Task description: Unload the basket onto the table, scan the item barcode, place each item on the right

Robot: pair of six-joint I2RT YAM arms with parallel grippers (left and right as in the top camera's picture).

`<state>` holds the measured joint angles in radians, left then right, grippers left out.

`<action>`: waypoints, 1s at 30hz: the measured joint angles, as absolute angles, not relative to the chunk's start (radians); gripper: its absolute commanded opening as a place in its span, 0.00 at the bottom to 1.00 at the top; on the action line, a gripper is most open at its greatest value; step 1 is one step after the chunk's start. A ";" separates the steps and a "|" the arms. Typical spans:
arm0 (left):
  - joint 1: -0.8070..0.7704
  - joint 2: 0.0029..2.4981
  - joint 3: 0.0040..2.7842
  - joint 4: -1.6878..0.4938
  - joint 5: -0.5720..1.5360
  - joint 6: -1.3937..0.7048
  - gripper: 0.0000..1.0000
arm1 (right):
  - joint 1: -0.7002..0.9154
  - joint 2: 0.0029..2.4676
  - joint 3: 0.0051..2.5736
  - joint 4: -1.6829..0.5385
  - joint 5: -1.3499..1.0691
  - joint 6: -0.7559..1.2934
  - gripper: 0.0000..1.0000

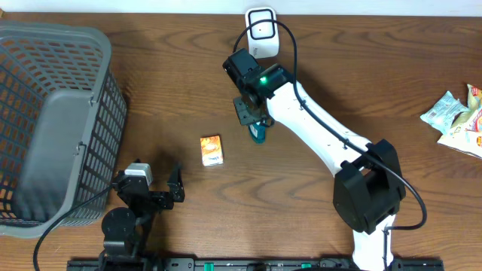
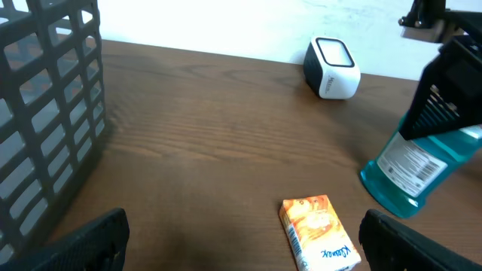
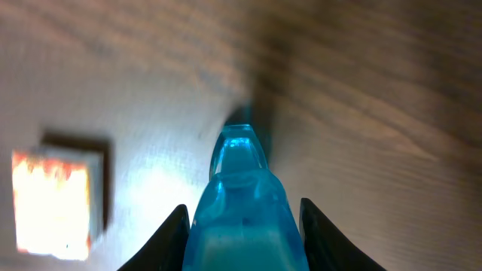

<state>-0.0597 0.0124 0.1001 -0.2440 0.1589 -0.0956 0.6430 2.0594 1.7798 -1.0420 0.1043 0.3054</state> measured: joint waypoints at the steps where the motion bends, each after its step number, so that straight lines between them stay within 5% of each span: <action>1: -0.060 0.012 0.100 -0.244 0.159 -0.096 0.98 | 0.639 2.056 1.780 -1.053 0.084 0.286 0.02; 20: -0.060 0.012 0.100 -0.244 0.159 -0.096 0.98 | 0.245 1.854 1.776 -1.261 -0.722 -0.075 0.04; 30: -0.060 0.012 0.100 -0.244 0.159 -0.096 0.98 | 0.145 1.854 1.534 -1.295 -1.076 -0.430 0.08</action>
<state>-0.0597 0.0124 0.1001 -0.2436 0.1589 -0.0959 0.1448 1.8542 1.5345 -1.2945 -1.0763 -0.4297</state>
